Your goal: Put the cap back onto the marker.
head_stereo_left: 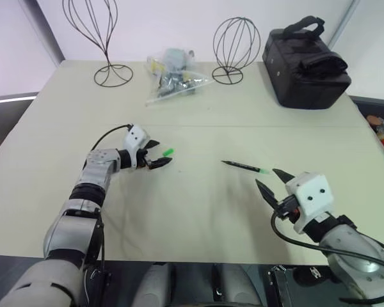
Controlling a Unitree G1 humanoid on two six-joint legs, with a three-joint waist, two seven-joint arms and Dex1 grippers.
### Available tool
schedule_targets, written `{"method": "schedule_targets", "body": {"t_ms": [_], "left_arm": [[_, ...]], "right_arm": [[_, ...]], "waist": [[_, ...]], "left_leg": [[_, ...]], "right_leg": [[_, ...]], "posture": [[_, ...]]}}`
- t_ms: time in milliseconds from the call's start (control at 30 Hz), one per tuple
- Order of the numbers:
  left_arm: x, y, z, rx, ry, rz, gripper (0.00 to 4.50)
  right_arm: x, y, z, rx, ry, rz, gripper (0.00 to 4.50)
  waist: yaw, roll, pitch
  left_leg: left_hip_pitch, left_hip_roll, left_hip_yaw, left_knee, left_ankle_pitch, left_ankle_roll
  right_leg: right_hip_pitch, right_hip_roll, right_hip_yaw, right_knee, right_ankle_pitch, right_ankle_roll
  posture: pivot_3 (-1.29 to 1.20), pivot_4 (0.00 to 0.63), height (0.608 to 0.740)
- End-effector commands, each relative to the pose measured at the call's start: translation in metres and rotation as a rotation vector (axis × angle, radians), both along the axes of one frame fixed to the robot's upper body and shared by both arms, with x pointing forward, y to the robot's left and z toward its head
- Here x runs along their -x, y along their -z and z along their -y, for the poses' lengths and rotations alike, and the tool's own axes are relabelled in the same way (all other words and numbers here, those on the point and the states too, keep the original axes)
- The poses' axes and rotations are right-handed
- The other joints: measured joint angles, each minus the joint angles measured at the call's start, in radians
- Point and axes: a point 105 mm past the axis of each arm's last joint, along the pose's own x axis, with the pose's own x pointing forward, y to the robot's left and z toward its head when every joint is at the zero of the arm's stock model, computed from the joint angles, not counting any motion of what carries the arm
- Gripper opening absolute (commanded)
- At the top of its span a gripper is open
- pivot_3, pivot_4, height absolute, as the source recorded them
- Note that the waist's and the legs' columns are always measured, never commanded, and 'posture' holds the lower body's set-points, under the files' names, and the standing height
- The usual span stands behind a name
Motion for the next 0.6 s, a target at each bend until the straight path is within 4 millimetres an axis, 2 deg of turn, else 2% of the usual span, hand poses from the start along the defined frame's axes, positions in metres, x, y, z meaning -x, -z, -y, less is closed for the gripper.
{"method": "schedule_targets", "body": {"t_ms": [33, 233, 333, 467, 600], "left_arm": [[-0.0042, -0.0062, 0.002, -0.01, 0.005, 0.032, 4.43], [-0.0069, -0.0078, 0.0047, -0.024, 0.014, 0.044, 4.43], [-0.0066, -0.0076, 0.007, -0.031, 0.025, 0.052, 3.61], [-0.005, -0.0051, 0.0085, -0.038, 0.036, 0.057, 1.56], [-0.0037, -0.0033, 0.0072, -0.042, 0.041, 0.053, 1.56]], "right_arm": [[0.003, -0.012, -0.0037, 0.0, 0.003, 0.068, 2.34], [0.0036, -0.0105, -0.0043, -0.001, 0.017, 0.072, 2.34], [0.0034, -0.0104, -0.0038, 0.0, 0.022, 0.075, 2.34], [0.004, -0.0104, -0.0032, 0.002, 0.022, 0.075, 2.34], [0.0033, -0.0107, -0.0034, 0.004, 0.017, 0.075, 2.34]], "waist": [[0.0, 0.0, 0.0], [0.001, 0.0, 0.0], [0.0, 0.0, 0.0], [-0.001, 0.0, 0.0], [0.0, 0.0, 0.0]], "left_leg": [[0.0, 0.0, 0.0, 0.0, 0.0, 0.0], [0.0, 0.0, 0.0, 0.001, 0.0, 0.0], [0.0, 0.0, 0.0, 0.001, 0.0, 0.0], [0.0, 0.0, 0.0, 0.001, 0.0, 0.0], [0.0, 0.0, 0.0, 0.001, 0.0, 0.0]], "right_leg": [[0.0, 0.0, 0.0, 0.0, 0.0, 0.0], [0.0, 0.0, 0.0, 0.001, 0.0, 0.0], [0.0, 0.0, 0.0, 0.002, 0.0, 0.0], [0.0, 0.0, 0.0, 0.002, 0.0, 0.0], [0.0, 0.0, 0.0, 0.002, 0.0, 0.0]], "posture": [[0.0, 0.15, 0.74], [0.0, 0.15, 0.74], [0.0, 0.15, 0.74], [0.0, 0.15, 0.74], [0.0, 0.15, 0.74]]}}
